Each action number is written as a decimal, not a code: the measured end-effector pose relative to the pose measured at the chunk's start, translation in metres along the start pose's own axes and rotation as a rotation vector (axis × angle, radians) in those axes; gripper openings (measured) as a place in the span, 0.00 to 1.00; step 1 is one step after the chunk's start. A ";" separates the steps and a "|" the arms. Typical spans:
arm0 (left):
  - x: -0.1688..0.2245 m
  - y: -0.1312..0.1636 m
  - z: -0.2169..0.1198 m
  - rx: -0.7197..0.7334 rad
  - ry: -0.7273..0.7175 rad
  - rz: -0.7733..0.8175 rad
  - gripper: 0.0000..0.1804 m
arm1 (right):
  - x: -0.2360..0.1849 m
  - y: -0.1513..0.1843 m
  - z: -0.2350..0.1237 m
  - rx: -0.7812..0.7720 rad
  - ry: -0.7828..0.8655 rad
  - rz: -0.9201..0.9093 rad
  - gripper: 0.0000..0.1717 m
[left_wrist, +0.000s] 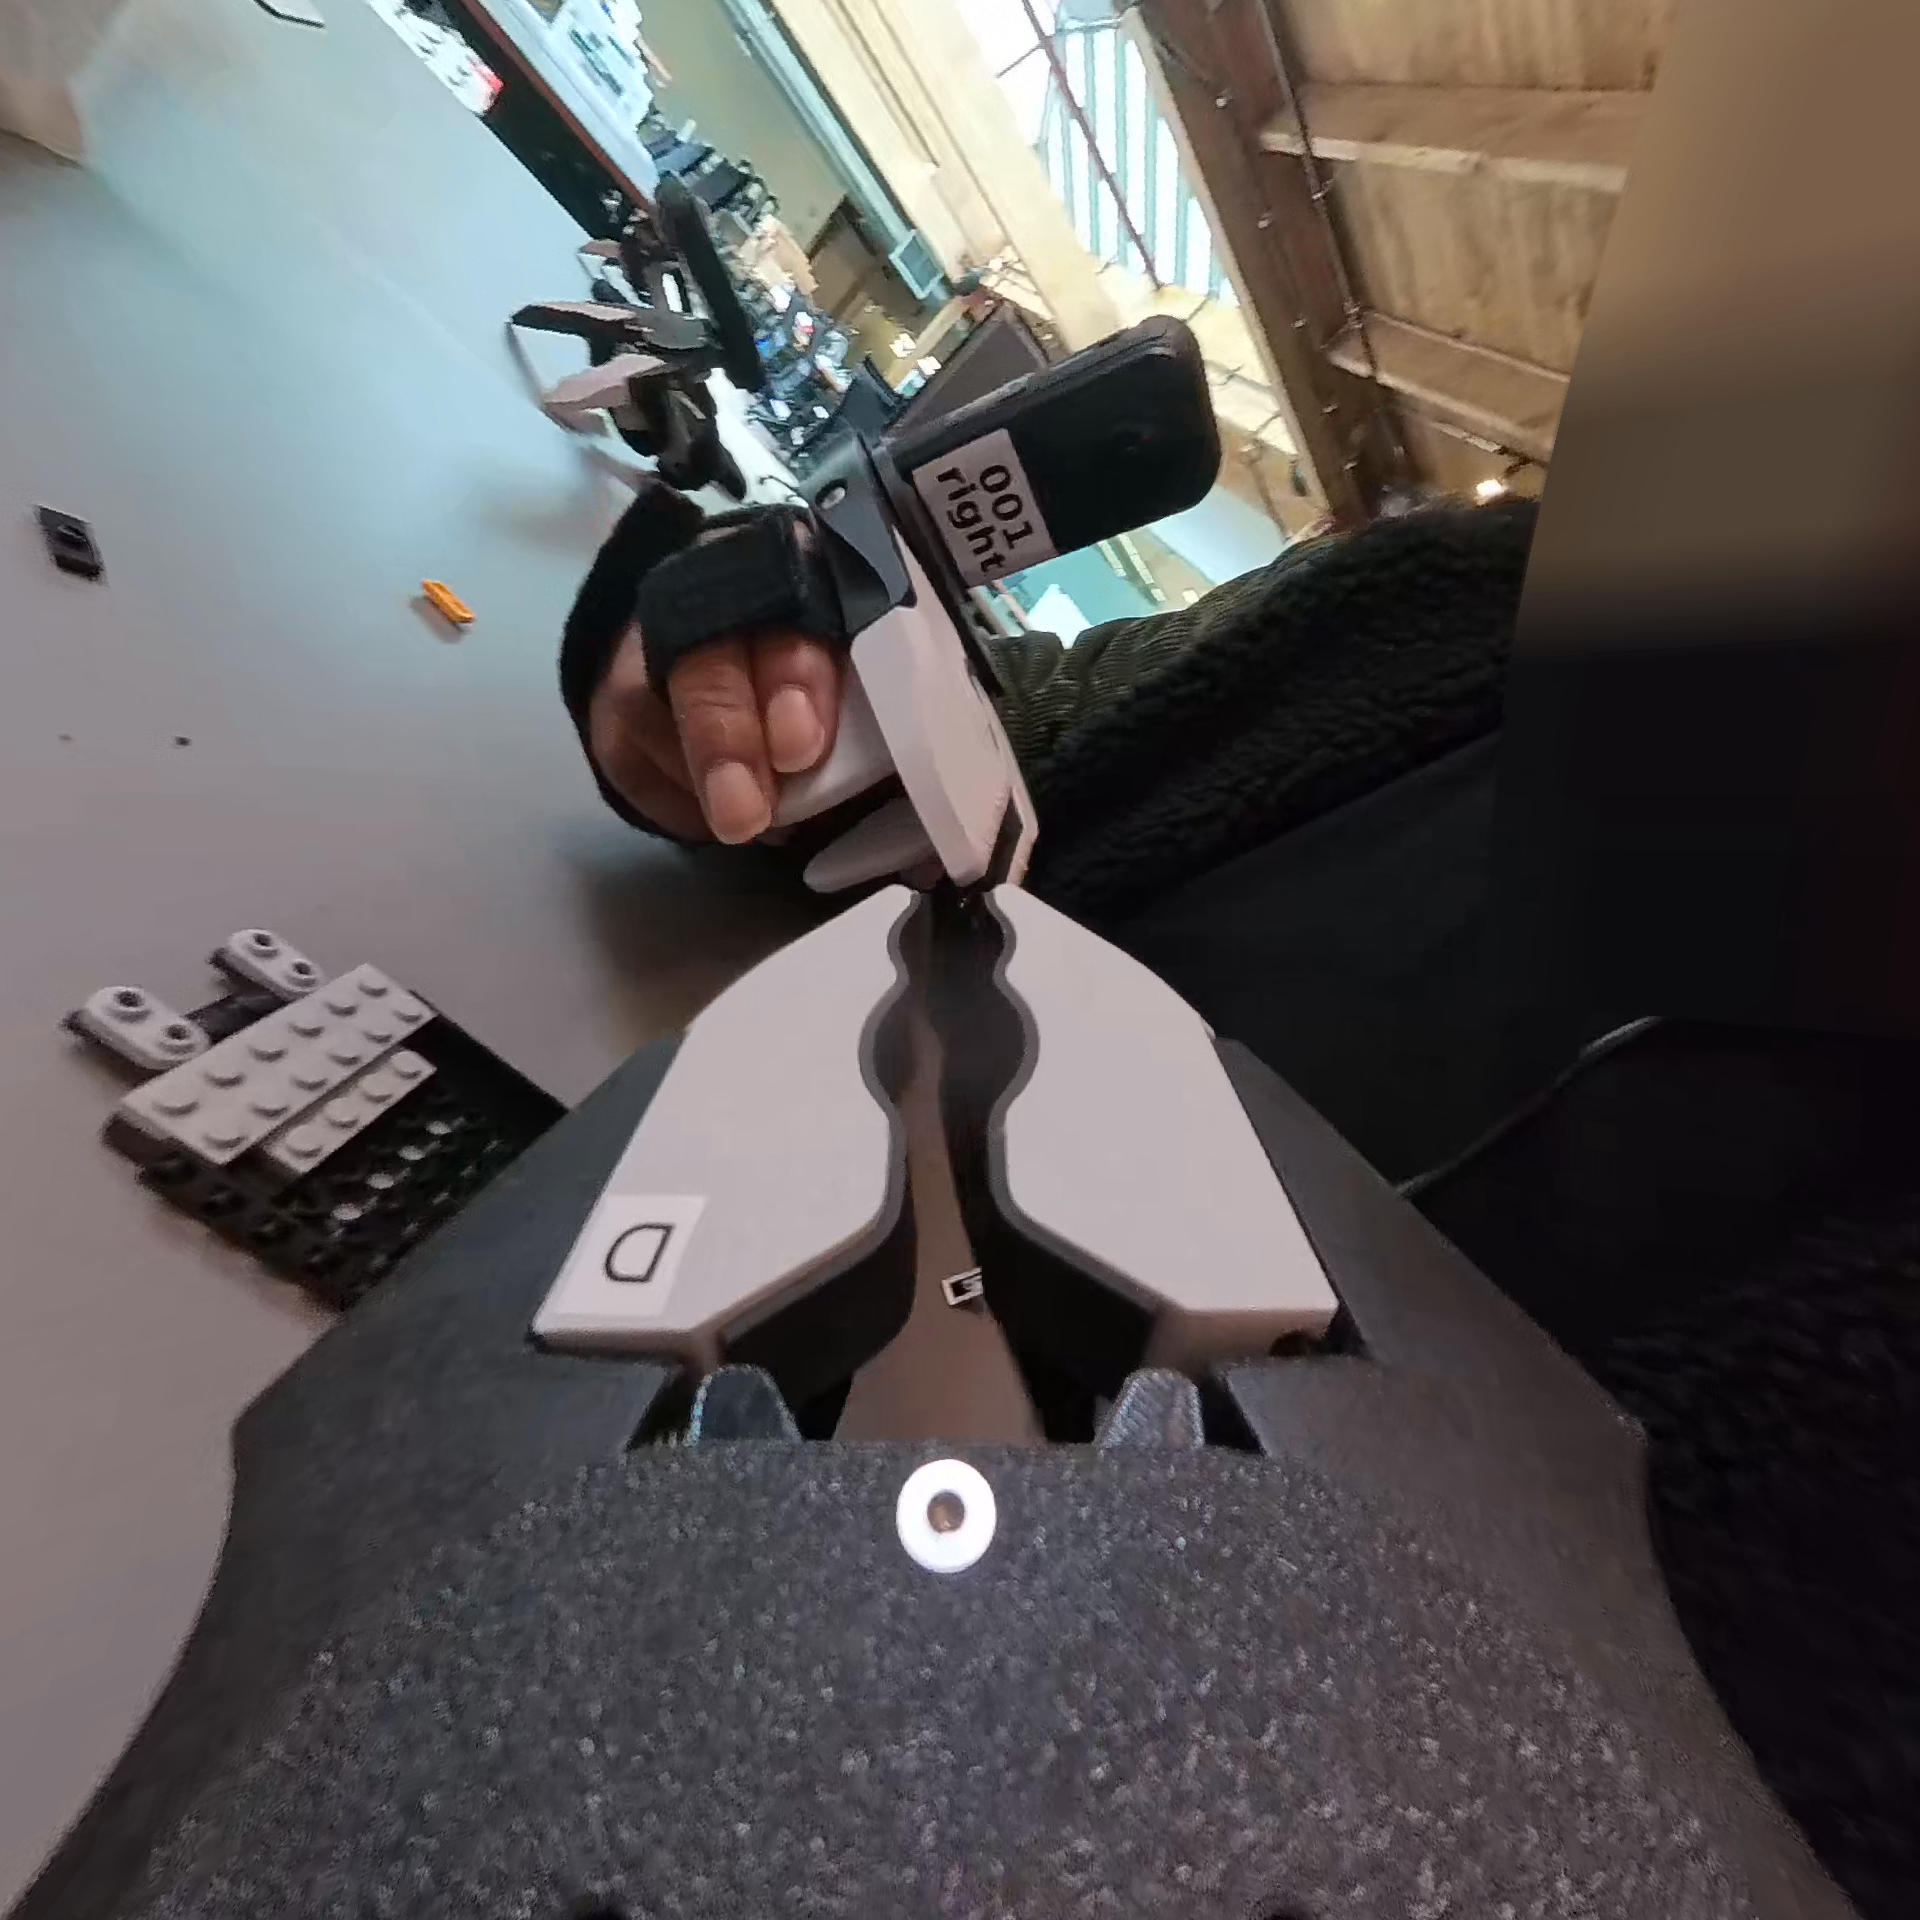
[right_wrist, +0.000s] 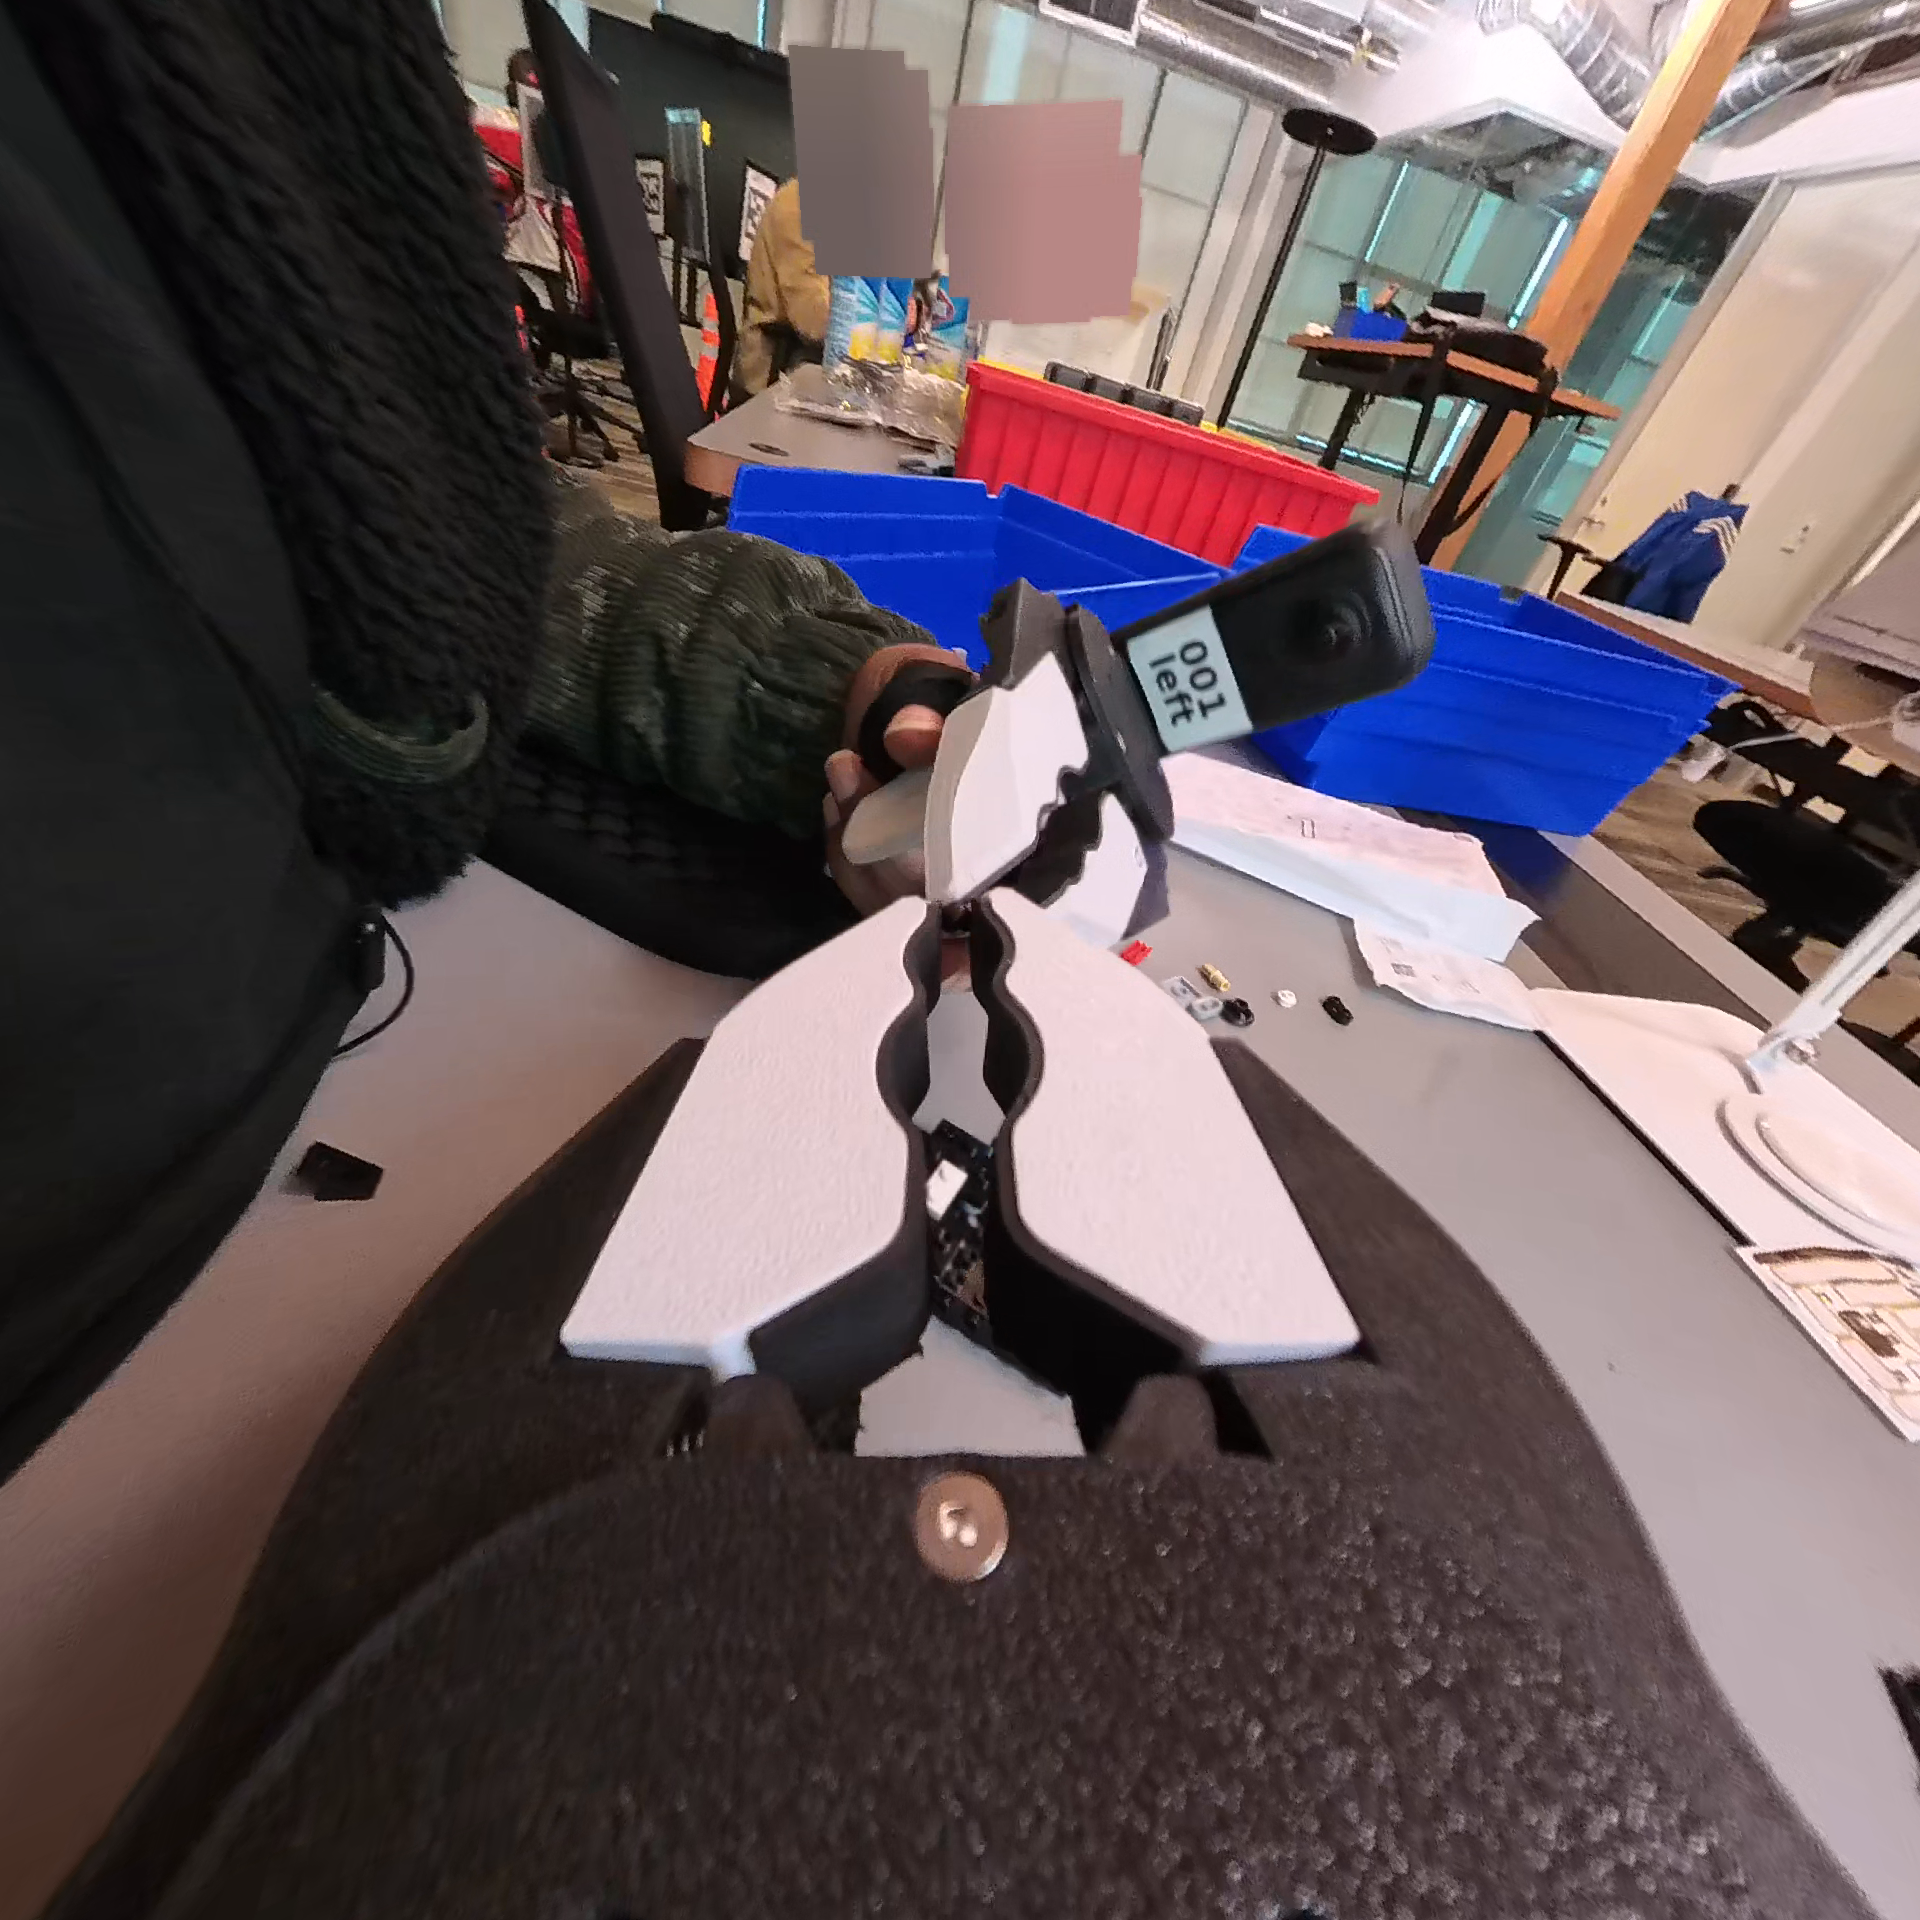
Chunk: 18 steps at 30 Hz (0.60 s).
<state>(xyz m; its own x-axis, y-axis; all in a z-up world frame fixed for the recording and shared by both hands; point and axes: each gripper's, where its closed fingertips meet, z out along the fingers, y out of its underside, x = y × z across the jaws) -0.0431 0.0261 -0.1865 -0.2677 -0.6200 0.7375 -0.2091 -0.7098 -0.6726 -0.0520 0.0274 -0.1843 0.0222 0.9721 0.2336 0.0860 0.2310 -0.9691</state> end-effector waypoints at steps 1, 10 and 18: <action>0.003 0.000 0.001 0.005 0.035 -0.018 0.02 | -0.001 -0.001 0.000 0.005 -0.003 -0.005 0.03; 0.005 -0.002 -0.001 0.006 0.007 0.020 0.01 | 0.002 0.000 0.000 -0.017 0.021 -0.002 0.03; -0.050 -0.001 -0.066 -0.177 -0.656 0.287 0.01 | 0.001 0.015 -0.002 -0.091 -0.035 0.046 0.03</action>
<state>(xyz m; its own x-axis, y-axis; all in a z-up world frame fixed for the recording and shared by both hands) -0.0919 0.0797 -0.2264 0.2714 -0.8852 0.3778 -0.3790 -0.4591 -0.8034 -0.0483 0.0314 -0.1984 -0.0061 0.9828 0.1843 0.1762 0.1825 -0.9673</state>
